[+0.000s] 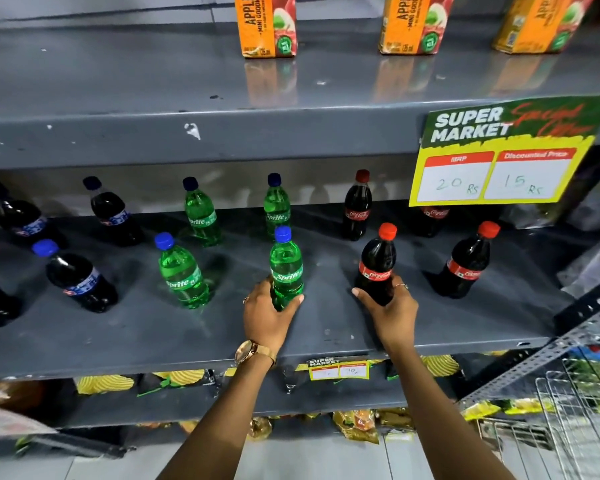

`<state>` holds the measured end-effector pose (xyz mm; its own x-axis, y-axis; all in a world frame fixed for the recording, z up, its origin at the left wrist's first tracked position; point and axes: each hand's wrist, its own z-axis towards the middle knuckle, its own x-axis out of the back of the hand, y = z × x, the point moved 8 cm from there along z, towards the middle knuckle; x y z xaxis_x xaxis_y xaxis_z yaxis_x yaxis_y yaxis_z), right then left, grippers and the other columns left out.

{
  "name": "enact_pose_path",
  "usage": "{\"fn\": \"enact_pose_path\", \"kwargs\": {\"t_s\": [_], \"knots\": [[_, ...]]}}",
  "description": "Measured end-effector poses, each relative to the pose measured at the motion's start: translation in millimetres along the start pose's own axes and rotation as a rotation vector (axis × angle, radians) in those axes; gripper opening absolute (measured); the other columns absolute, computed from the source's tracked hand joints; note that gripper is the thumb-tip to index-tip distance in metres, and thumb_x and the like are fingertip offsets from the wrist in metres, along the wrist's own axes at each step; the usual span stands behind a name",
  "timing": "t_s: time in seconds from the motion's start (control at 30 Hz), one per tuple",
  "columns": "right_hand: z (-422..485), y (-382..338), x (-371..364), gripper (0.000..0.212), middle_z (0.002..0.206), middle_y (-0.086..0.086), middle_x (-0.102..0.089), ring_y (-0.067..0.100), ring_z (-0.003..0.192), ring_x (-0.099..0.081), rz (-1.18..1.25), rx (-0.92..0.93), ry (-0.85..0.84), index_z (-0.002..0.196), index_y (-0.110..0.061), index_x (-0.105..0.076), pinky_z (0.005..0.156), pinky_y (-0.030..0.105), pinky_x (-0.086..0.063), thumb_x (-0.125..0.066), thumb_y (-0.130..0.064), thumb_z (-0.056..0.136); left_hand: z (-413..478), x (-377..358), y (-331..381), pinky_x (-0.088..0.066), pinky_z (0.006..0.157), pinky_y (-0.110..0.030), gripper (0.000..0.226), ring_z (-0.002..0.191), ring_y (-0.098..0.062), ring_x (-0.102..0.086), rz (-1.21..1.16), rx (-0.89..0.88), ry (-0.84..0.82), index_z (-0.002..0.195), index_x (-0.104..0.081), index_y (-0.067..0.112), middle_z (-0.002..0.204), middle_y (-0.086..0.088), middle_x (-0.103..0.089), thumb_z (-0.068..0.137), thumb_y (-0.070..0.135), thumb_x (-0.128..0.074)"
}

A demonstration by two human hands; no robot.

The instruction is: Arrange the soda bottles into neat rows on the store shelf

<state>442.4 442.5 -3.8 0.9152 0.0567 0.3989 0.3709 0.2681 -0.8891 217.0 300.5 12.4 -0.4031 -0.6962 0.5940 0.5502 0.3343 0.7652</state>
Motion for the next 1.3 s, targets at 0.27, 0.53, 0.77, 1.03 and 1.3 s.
{"fn": "enact_pose_path", "kwargs": {"t_s": [0.27,0.53,0.77,1.03,1.3], "knots": [[-2.0,-5.0,1.8,0.043,0.093,0.001,-0.067,0.013,0.084,-0.058,-0.026,0.045,-0.009,0.105,-0.016,-0.060,0.075,0.030,-0.047,-0.080,-0.035,0.071,-2.8,-1.6,-4.0,-0.052,0.075,-0.039,0.048,0.084,-0.031,-0.062,0.005,-0.004,0.016,0.100,-0.062,0.010,0.093,-0.012,-0.067,0.066,0.039,-0.080],[-2.2,-5.2,2.6,0.045,0.095,0.002,-0.067,0.012,0.085,-0.057,-0.049,0.055,-0.014,0.109,-0.015,-0.059,0.076,0.029,-0.046,-0.079,-0.033,0.073,-2.1,-2.3,-5.1,-0.053,0.076,-0.042,0.048,0.085,-0.030,-0.062,-0.002,-0.002,0.013,0.101,-0.062,0.011,0.095,-0.011,-0.067,0.067,0.040,-0.079],[-2.3,-5.8,2.2,0.046,0.094,0.002,-0.066,0.010,0.083,-0.055,-0.059,0.055,-0.007,0.110,-0.015,-0.059,0.075,0.028,-0.044,-0.079,-0.034,0.073,-0.5,-3.8,-7.8,-0.053,0.075,-0.039,0.047,0.083,-0.027,-0.062,-0.014,0.008,0.016,0.100,-0.062,0.014,0.093,-0.007,-0.068,0.065,0.042,-0.079],[-1.1,-5.7,0.6,0.052,0.103,0.011,-0.069,0.027,0.097,-0.063,-0.082,0.033,-0.029,0.113,-0.012,-0.058,0.079,0.032,-0.047,-0.078,-0.038,0.072,0.7,-2.2,-9.8,-0.052,0.075,-0.038,0.046,0.081,-0.029,-0.063,-0.040,0.017,-0.002,0.101,-0.064,0.012,0.092,-0.010,-0.069,0.065,0.036,-0.081],[-3.2,-12.2,-0.2,0.054,0.107,0.010,-0.070,0.028,0.101,-0.063,-0.093,0.004,-0.071,0.113,-0.015,-0.057,0.078,0.027,-0.044,-0.080,-0.038,0.070,-0.9,-1.0,-6.4,-0.052,0.076,-0.036,0.049,0.083,-0.030,-0.064,-0.093,0.010,-0.047,0.104,-0.064,0.011,0.095,-0.012,-0.071,0.064,0.034,-0.082]]}}
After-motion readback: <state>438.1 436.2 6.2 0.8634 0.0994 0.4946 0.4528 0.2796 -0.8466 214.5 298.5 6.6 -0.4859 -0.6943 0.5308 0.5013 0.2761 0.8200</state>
